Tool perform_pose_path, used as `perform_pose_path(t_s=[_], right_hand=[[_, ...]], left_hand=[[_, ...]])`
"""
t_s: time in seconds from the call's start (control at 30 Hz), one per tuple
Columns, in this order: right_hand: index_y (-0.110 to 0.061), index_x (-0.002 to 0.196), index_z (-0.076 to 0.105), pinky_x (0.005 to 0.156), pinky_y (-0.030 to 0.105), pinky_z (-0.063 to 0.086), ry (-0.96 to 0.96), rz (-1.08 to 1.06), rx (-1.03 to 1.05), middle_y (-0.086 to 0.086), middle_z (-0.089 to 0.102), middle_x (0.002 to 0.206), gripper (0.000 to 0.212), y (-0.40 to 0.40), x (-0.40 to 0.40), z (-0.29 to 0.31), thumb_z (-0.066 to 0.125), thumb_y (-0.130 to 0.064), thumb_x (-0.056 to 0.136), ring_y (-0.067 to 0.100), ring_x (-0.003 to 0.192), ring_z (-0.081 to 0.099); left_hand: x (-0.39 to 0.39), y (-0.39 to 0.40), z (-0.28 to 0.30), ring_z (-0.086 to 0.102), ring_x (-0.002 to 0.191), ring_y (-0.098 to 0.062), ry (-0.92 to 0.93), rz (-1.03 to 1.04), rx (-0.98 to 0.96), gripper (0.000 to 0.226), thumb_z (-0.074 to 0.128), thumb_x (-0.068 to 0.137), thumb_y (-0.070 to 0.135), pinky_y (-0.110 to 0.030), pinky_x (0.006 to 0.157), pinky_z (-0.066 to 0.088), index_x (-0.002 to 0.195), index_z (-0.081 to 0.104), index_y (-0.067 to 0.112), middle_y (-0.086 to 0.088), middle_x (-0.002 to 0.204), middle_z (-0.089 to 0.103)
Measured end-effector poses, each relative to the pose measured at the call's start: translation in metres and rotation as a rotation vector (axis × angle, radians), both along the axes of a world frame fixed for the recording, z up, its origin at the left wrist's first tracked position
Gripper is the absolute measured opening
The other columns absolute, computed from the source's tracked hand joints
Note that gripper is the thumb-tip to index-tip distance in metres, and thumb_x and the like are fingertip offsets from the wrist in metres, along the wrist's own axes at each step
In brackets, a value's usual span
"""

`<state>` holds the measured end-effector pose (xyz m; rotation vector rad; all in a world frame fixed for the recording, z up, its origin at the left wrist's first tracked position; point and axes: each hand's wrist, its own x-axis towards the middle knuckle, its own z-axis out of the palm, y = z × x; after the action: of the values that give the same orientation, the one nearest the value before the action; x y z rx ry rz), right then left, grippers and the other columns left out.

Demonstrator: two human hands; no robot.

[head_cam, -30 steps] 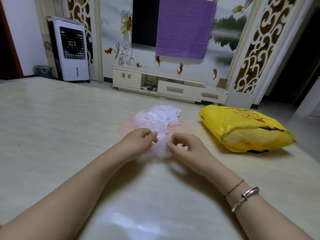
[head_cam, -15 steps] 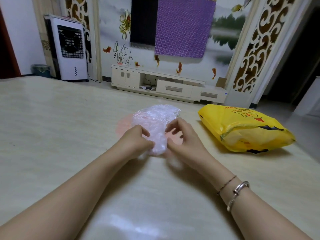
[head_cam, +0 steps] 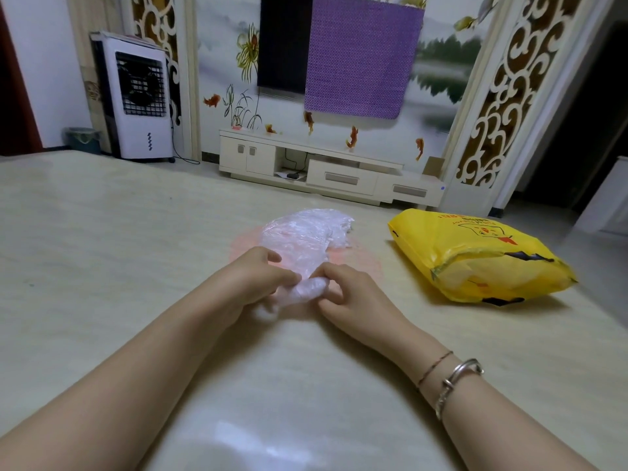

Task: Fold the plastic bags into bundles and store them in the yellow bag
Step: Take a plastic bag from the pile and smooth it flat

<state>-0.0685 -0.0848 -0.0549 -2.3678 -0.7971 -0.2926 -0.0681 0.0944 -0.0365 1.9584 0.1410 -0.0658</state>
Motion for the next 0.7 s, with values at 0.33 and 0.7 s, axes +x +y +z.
perform_pose_path(t_s=[0.33, 0.7], right_hand=[[-0.025, 0.069, 0.062, 0.066, 0.013, 0.037, 0.23, -0.029, 0.201, -0.01, 0.055, 0.077, 0.022, -0.012, 0.0, 0.003, 0.064, -0.013, 0.087, -0.001, 0.068, 0.05], [-0.016, 0.087, 0.053, 0.07, 0.034, 0.043, 0.376, -0.157, 0.467, 0.012, 0.063, 0.073, 0.015, -0.006, 0.017, -0.005, 0.068, -0.012, 0.087, 0.019, 0.069, 0.055]], left_hand=[[-0.015, -0.005, 0.007, 0.058, 0.071, 0.003, -0.19, -0.256, 0.043, 0.042, 0.089, 0.064, 0.017, -0.008, 0.061, 0.043, 0.1, 0.067, 0.016, -0.003, 0.101, 0.069], [-0.005, -0.013, -0.003, 0.049, 0.038, -0.011, -0.07, -0.063, -0.074, 0.017, 0.067, 0.088, 0.011, -0.015, 0.037, 0.029, 0.075, 0.056, 0.015, 0.001, 0.056, 0.053]])
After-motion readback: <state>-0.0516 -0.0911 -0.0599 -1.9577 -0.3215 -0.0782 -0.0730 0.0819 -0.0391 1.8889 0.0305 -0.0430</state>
